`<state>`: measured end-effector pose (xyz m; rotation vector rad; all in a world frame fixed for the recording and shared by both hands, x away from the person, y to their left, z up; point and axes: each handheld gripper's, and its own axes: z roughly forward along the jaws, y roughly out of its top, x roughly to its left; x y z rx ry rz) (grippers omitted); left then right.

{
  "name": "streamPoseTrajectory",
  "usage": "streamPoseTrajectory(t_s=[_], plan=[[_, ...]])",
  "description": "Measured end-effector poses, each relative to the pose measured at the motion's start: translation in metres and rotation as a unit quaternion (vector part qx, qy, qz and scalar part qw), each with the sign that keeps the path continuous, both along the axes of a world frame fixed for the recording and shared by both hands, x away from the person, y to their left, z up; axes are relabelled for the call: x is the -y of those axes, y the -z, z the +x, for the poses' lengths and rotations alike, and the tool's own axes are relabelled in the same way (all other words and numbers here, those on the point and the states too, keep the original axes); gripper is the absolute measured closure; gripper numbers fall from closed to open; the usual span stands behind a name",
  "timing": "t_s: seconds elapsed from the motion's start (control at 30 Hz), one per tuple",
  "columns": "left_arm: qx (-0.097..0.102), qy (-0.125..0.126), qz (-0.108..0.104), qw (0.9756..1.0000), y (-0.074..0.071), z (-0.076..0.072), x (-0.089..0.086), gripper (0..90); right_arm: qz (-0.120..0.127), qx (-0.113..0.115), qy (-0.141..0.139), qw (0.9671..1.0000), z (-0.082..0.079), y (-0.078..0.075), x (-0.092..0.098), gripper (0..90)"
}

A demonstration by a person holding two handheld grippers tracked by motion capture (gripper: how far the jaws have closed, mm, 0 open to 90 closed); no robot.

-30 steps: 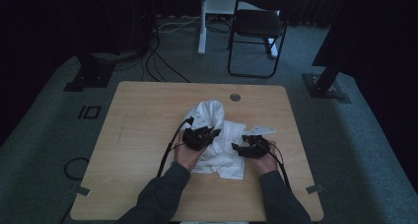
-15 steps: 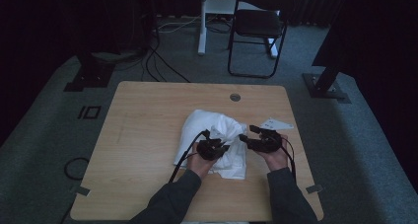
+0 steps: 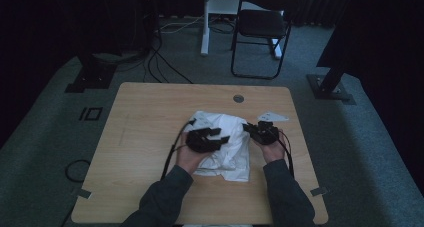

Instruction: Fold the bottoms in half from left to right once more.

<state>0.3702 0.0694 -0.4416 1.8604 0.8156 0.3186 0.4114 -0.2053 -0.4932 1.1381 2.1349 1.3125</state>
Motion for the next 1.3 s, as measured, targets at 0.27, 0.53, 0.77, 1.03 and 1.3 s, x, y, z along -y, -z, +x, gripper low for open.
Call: streamPoseTrajectory(t_s=[0.27,0.53,0.77,1.03,1.3], plan=[[-0.06,-0.063,0.087,0.9924,0.035,0.036,-0.031,76.8,-0.012,-0.009,0.006,0.9999,0.01,0.004,0.003,85.3],[-0.091,-0.063,0.106,0.9882,0.08,0.042,-0.013,77.1,-0.019,-0.01,0.022,0.9995,0.007,0.0,0.01,66.7],[-0.059,-0.078,0.129,0.9868,0.084,0.035,-0.007,77.0,0.009,0.039,0.014,0.9991,0.001,-0.027,0.008,54.0],[-0.045,-0.082,0.128,0.9873,0.084,0.031,-0.008,74.4,-0.086,-0.031,-0.046,0.9947,0.028,-0.004,-0.036,71.9],[-0.032,-0.08,0.14,0.9864,0.083,0.027,-0.005,73.9,-0.076,-0.044,-0.013,0.996,0.036,0.003,-0.021,85.9]])
